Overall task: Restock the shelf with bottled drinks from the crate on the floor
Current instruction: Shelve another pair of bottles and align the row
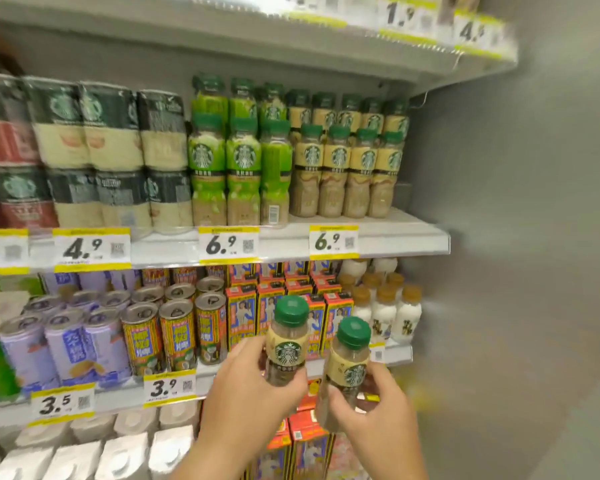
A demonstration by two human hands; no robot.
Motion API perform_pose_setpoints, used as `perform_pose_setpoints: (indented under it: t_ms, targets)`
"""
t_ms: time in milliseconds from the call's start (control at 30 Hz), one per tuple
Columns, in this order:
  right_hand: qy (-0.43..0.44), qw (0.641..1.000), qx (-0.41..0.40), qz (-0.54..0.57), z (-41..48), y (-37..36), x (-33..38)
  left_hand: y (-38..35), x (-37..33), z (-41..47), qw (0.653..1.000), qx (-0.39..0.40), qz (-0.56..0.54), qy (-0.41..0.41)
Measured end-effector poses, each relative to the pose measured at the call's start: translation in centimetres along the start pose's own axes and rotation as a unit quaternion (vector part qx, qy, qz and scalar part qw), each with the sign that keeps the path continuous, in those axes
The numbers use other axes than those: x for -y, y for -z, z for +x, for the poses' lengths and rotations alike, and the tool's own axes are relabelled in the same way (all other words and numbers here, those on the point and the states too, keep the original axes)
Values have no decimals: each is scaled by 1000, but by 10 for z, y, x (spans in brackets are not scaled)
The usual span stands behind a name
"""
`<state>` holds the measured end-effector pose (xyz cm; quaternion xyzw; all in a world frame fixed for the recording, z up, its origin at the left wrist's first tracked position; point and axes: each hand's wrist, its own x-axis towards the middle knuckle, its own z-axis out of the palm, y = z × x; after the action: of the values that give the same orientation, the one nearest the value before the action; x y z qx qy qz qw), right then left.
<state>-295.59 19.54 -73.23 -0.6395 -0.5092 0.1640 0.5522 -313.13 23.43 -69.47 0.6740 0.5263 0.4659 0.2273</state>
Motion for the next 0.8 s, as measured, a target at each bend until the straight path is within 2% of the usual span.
perform_pose_setpoints:
  t_ms: [133,433,600,800]
  targets:
    - [47,999,-20,10,50,32,50,17,-68,45,998,-7,0,-56]
    - [113,990,-85,7,168,107,140,30,-190,155,996,-42,1,-75]
    - [98,991,-86,-5,230,139,156,16,-213,193,998,-43,2,-46]
    - [63,995,-69,-43,291,148,147,-7,-202,219,997,-72,18,16]
